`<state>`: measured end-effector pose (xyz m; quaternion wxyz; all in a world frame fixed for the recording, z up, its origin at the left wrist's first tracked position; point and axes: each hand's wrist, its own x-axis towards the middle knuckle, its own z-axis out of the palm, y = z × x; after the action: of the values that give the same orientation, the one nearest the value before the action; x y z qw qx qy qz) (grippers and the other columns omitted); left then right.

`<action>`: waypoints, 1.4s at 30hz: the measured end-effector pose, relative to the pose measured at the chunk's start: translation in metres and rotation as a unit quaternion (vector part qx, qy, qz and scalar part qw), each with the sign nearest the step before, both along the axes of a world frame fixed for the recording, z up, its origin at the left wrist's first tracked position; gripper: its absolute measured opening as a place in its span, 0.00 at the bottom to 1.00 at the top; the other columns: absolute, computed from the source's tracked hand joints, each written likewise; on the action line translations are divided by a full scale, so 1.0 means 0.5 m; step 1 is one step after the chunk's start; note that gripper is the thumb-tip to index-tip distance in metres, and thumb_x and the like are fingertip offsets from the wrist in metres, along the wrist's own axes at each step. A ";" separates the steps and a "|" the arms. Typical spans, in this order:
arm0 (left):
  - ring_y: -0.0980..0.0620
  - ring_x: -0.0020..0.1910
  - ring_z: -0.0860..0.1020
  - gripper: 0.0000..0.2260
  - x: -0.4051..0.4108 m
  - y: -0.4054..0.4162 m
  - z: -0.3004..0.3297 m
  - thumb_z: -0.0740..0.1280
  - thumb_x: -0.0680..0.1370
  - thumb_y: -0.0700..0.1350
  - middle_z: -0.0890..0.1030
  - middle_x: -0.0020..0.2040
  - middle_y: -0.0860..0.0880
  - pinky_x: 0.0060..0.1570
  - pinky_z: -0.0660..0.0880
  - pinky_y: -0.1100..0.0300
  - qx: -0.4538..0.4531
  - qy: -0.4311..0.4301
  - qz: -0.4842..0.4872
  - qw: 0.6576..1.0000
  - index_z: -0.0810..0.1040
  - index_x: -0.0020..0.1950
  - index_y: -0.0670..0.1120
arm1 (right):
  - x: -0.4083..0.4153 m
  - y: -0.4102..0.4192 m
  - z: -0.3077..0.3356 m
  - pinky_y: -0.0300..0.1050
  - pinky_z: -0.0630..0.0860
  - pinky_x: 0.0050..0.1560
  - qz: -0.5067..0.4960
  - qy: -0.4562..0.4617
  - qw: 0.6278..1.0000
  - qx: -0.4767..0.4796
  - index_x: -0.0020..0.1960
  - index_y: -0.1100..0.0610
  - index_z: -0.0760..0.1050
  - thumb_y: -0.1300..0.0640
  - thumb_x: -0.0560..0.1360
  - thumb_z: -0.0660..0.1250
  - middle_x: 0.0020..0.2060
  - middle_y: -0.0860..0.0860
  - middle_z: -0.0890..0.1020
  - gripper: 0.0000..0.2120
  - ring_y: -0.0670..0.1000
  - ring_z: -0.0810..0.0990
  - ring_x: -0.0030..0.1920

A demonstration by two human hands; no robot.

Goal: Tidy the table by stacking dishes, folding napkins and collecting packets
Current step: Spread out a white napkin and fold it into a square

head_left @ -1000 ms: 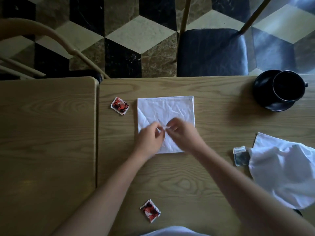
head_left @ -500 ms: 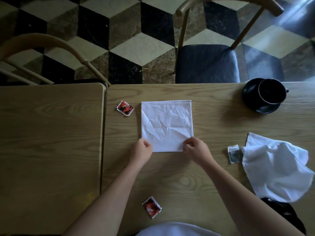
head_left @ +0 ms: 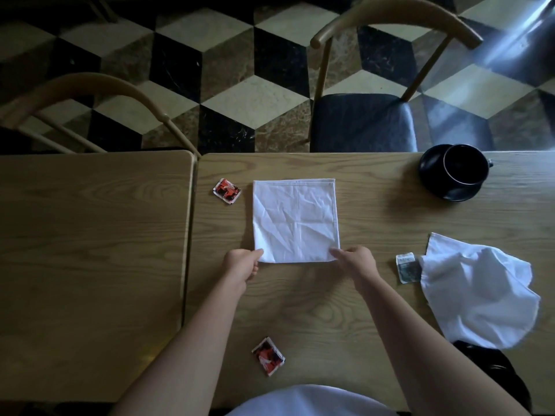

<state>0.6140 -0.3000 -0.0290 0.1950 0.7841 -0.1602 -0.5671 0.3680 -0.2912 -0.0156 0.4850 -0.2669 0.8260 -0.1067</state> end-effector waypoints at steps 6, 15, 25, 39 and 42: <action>0.49 0.27 0.81 0.02 0.008 -0.049 0.111 0.69 0.75 0.35 0.82 0.36 0.42 0.25 0.76 0.63 -0.065 0.118 0.074 0.988 0.77 0.45 0.39 | -0.022 -0.019 0.093 0.38 0.66 0.26 -0.088 -0.121 0.986 -0.070 0.42 0.59 0.82 0.56 0.70 0.73 0.34 0.52 0.81 0.05 0.49 0.77 0.32; 0.47 0.30 0.82 0.11 0.025 0.081 0.213 0.71 0.73 0.34 0.82 0.42 0.42 0.26 0.74 0.60 -0.164 0.067 0.022 0.984 0.72 0.48 0.45 | -0.026 0.113 0.206 0.40 0.66 0.29 -0.084 -0.212 0.969 -0.099 0.49 0.63 0.82 0.58 0.74 0.72 0.35 0.51 0.84 0.08 0.47 0.79 0.33; 0.49 0.32 0.82 0.09 0.062 0.393 0.096 0.63 0.77 0.32 0.84 0.42 0.42 0.30 0.74 0.60 0.009 0.096 -0.047 0.994 0.80 0.51 0.40 | -0.019 0.408 0.083 0.39 0.64 0.26 -0.129 -0.249 0.959 0.044 0.44 0.61 0.79 0.59 0.75 0.71 0.30 0.53 0.76 0.05 0.49 0.71 0.27; 0.51 0.31 0.78 0.12 0.073 0.281 0.118 0.71 0.71 0.30 0.83 0.40 0.42 0.25 0.69 0.63 -0.007 0.106 -0.130 0.986 0.80 0.53 0.39 | -0.020 0.295 0.095 0.38 0.70 0.29 -0.080 -0.196 0.977 -0.027 0.48 0.60 0.80 0.62 0.77 0.68 0.32 0.53 0.81 0.03 0.48 0.77 0.29; 0.55 0.26 0.74 0.05 0.072 0.232 0.105 0.72 0.74 0.37 0.81 0.34 0.45 0.24 0.64 0.64 -0.029 0.045 -0.166 0.985 0.81 0.50 0.41 | -0.022 0.250 0.094 0.40 0.73 0.32 -0.071 -0.216 0.973 -0.021 0.49 0.59 0.80 0.58 0.76 0.71 0.36 0.52 0.81 0.05 0.48 0.79 0.32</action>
<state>0.6498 -0.1841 0.0237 0.1279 0.7147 -0.2953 -0.6211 0.3568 -0.1662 0.0316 0.6376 -0.1880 0.7159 -0.2138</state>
